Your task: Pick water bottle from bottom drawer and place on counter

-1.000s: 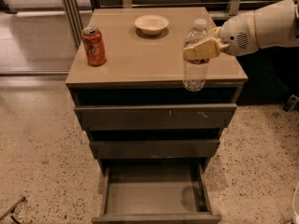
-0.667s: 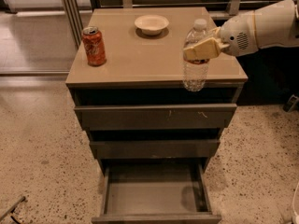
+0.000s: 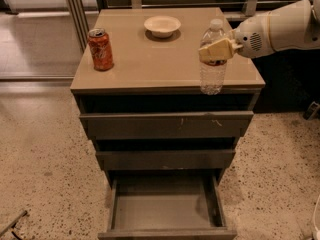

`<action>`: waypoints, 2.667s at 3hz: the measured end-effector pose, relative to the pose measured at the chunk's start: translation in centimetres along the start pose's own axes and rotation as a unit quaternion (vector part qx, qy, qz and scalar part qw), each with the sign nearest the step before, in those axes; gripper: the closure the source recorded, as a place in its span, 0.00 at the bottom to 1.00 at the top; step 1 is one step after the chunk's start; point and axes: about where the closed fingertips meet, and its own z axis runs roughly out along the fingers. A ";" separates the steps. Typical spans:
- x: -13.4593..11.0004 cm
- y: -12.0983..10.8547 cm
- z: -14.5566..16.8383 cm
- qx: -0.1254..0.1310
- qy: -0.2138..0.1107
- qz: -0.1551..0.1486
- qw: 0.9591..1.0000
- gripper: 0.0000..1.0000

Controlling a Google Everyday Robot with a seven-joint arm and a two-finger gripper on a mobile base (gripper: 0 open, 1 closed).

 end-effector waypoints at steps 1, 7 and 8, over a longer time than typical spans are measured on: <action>-0.2 -2.5 0.7 0.028 -0.011 0.013 0.999 1.00; -0.5 -9.4 3.3 0.064 -0.047 0.064 0.995 0.81; -0.5 -9.4 3.3 0.064 -0.047 0.064 0.995 0.58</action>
Offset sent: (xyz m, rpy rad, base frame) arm 0.0834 -0.0255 0.0041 0.0521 -0.0762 -0.1575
